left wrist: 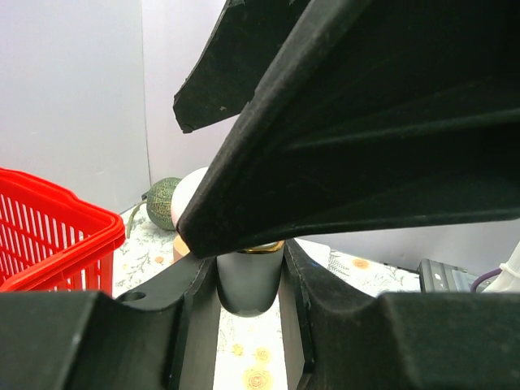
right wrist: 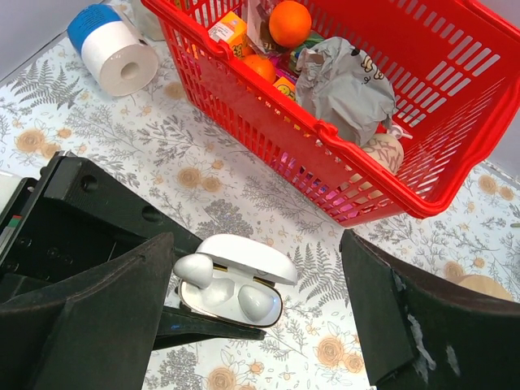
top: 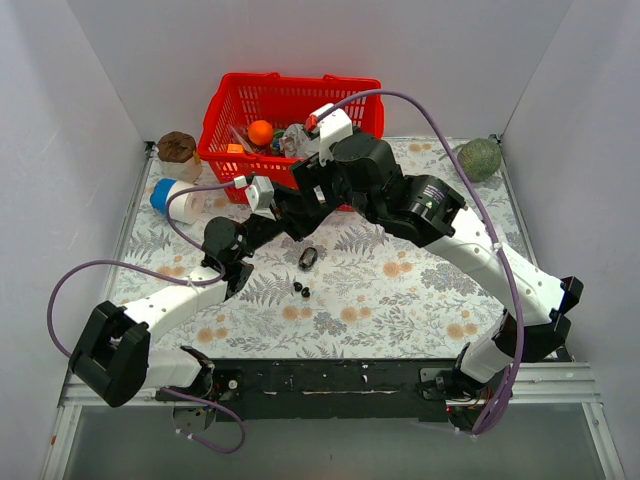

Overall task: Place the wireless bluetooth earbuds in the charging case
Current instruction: Adjust the earbud with the charging case.

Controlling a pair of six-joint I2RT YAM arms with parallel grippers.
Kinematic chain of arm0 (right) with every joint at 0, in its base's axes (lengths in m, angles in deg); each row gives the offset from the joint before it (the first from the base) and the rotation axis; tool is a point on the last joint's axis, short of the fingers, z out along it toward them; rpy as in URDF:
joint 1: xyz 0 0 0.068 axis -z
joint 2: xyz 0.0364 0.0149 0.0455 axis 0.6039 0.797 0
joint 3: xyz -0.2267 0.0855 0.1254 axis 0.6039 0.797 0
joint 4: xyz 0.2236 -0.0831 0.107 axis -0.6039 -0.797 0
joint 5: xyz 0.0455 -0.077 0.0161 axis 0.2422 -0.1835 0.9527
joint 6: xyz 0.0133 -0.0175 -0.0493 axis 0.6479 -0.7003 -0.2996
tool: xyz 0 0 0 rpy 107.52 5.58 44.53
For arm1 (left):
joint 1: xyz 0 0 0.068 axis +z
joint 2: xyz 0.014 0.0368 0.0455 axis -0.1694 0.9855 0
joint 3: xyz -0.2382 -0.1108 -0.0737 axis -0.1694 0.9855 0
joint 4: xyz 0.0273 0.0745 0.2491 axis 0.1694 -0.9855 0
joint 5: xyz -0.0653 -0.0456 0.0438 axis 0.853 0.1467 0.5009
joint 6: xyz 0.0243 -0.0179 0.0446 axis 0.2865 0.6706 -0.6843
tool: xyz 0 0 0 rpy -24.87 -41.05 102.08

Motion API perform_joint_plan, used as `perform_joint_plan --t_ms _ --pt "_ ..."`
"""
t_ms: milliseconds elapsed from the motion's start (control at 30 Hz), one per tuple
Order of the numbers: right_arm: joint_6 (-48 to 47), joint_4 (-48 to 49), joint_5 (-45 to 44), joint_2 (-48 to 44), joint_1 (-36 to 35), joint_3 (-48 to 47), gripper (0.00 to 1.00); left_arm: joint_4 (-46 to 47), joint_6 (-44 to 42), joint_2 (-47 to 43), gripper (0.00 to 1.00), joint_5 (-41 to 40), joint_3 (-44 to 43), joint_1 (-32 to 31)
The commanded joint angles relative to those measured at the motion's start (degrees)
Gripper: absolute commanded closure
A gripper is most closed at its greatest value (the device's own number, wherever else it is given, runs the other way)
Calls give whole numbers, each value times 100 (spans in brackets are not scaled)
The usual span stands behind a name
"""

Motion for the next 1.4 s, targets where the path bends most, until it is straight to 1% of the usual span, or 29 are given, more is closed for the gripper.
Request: perform_joint_plan --t_ms 0,733,1367 --pt "110 143 -172 -59 -35 -149 10 81 -70 -270 100 -87 -69 -17" --pt "286 161 -242 -498 -35 396 11 151 18 -332 100 -192 -16 -8" --pt "278 205 -506 -841 -35 703 11 151 -8 -393 100 -227 10 -17"
